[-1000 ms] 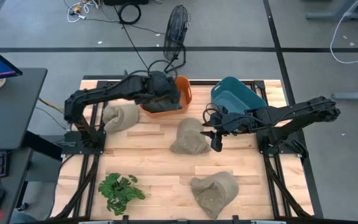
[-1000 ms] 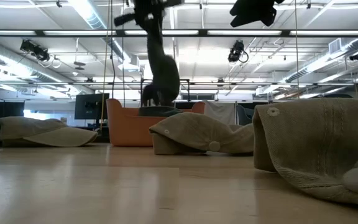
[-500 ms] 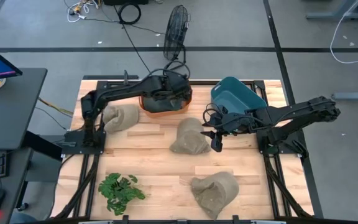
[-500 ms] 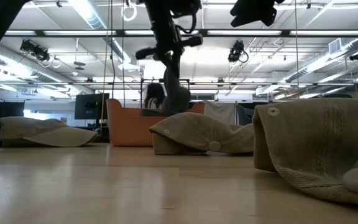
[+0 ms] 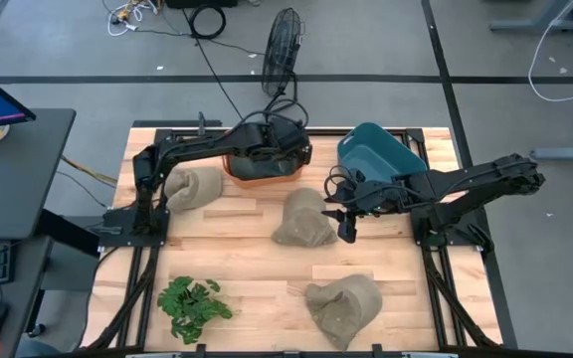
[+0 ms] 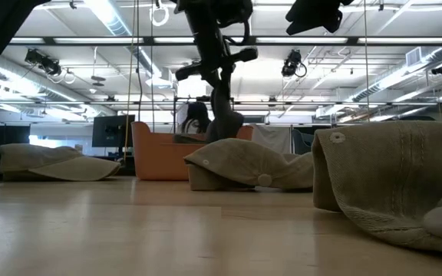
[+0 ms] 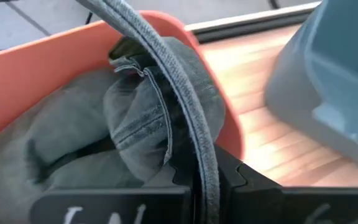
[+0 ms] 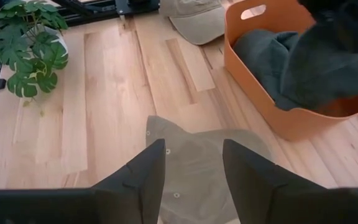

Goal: Pick & Place hat
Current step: Put the blue cap into the orange bin

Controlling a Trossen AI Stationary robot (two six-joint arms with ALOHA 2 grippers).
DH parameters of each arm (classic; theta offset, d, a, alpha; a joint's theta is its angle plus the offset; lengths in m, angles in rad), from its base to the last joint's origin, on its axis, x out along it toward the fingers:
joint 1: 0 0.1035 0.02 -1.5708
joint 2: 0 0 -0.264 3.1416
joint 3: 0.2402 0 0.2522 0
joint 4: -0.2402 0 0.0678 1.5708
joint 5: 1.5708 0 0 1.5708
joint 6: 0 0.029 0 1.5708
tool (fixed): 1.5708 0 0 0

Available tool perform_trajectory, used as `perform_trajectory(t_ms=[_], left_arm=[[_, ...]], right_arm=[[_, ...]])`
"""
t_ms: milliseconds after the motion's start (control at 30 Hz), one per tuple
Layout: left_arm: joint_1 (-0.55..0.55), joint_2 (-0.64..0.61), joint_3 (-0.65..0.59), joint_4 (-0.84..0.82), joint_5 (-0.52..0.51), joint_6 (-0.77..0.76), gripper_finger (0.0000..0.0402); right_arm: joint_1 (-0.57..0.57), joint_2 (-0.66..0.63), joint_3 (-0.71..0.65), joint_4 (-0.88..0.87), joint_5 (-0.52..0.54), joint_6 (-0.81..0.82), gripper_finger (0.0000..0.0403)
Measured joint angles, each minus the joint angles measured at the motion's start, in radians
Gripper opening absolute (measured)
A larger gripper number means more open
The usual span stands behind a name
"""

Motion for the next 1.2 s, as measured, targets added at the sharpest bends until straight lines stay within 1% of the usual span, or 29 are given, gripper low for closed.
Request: perform_trajectory(t_ms=[200, 300, 433, 600, 700, 800, 933, 1000, 1133, 1200], left_arm=[[-0.001, -0.001, 0.001, -0.181, 0.003, 0.0, 0.0026], [-0.001, -0.001, 0.001, -0.246, 0.003, -0.006, 0.0037], [-0.002, -0.001, 0.001, -0.253, 0.003, 0.013, 0.0061], [-0.003, -0.001, 0.019, -0.286, 0.003, 0.02, 0.0103], [-0.009, -0.001, 0.038, -0.351, 0.004, 0.02, 0.0125], [-0.019, -0.001, 0.082, -0.44, -0.012, 0.02, 0.0139], [-0.032, -0.001, 0.146, -0.539, -0.075, 0.02, 0.0143], [-0.035, -0.002, 0.176, -0.572, -0.084, 0.02, 0.014], [-0.036, -0.002, 0.199, -0.577, -0.089, 0.02, 0.0128], [-0.037, -0.002, 0.202, -0.558, -0.099, 0.022, 0.0118]], right_arm=[[0.0, 0.0, 0.0, -0.005, 0.0, 0.0, 0.0164], [-0.003, 0.0, 0.0, -0.005, 0.0, -0.005, 0.0164], [-0.003, 0.0, 0.0, -0.005, 0.0, -0.006, 0.0164], [-0.003, 0.0, 0.0, -0.004, 0.0, -0.005, 0.0164], [-0.003, 0.0, 0.0, -0.004, 0.0, -0.002, 0.0164], [-0.003, 0.0, 0.0, -0.004, 0.0, 0.0, 0.0164], [-0.005, 0.0, 0.0, 0.014, 0.0, -0.014, 0.0164], [-0.005, 0.0, -0.001, 0.033, 0.001, -0.029, 0.0164], [-0.017, 0.0, -0.001, 0.079, 0.017, -0.046, 0.016], [-0.028, 0.0, -0.001, 0.078, 0.031, -0.062, 0.0148]])
